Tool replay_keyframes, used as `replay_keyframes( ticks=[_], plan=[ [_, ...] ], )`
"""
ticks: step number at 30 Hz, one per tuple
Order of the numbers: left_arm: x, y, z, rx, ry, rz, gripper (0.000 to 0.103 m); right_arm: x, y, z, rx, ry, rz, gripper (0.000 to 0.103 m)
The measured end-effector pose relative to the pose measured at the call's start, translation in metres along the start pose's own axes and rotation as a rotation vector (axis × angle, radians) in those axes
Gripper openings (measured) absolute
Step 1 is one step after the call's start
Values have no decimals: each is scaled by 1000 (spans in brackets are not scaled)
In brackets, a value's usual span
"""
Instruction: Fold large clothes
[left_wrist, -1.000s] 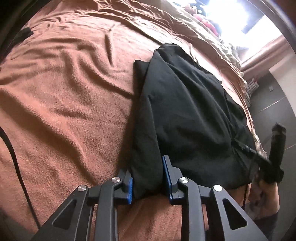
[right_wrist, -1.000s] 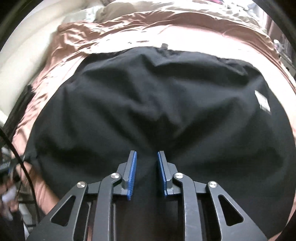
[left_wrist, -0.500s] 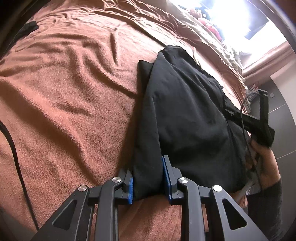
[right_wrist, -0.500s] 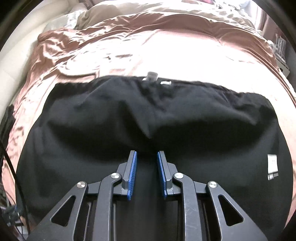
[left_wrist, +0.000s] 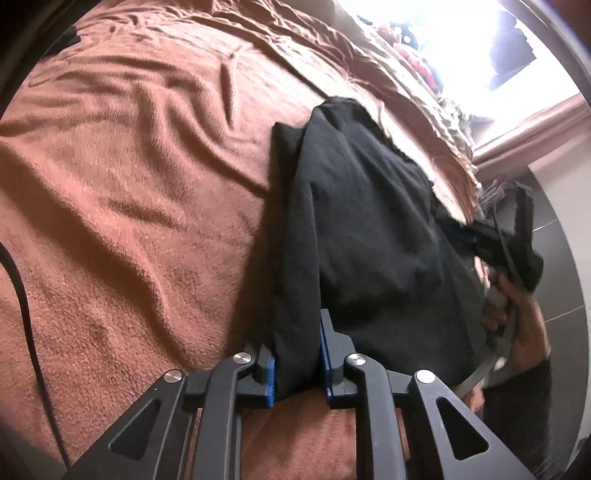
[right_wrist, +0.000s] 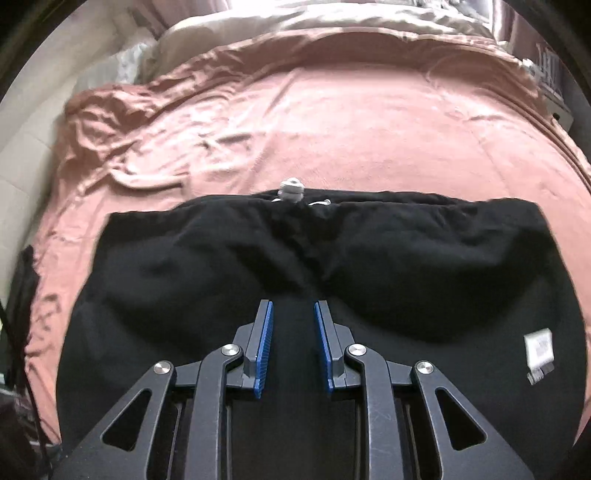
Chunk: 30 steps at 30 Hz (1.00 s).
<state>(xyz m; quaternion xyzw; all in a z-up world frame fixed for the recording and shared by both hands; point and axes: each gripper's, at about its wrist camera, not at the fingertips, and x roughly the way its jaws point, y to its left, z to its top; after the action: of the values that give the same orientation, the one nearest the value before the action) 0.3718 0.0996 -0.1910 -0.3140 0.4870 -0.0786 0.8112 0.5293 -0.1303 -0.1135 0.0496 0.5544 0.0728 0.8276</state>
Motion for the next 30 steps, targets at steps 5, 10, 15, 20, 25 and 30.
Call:
replay_keyframes(
  ticks=[5, 10, 15, 20, 25, 30],
  plan=[
    [-22, -19, 4, 33, -57, -64, 15, -40, -8, -40, -2, -25, 88, 20],
    [-47, -50, 10, 89, -103, -124, 14, -69, -27, -74, 34, -41, 176, 20],
    [-64, -91, 14, 162, -133, -157, 13, -84, -42, -115, 77, -53, 261, 20],
    [-75, -135, 17, 242, -146, -190, 13, -75, -48, -157, 104, -50, 308, 20],
    [-73, -173, 11, 315, -135, -209, 12, -47, -63, -179, 196, 4, 359, 19],
    [-72, -217, 5, 390, -136, -233, 12, -61, -88, -184, 240, -38, 415, 19]
  ],
)
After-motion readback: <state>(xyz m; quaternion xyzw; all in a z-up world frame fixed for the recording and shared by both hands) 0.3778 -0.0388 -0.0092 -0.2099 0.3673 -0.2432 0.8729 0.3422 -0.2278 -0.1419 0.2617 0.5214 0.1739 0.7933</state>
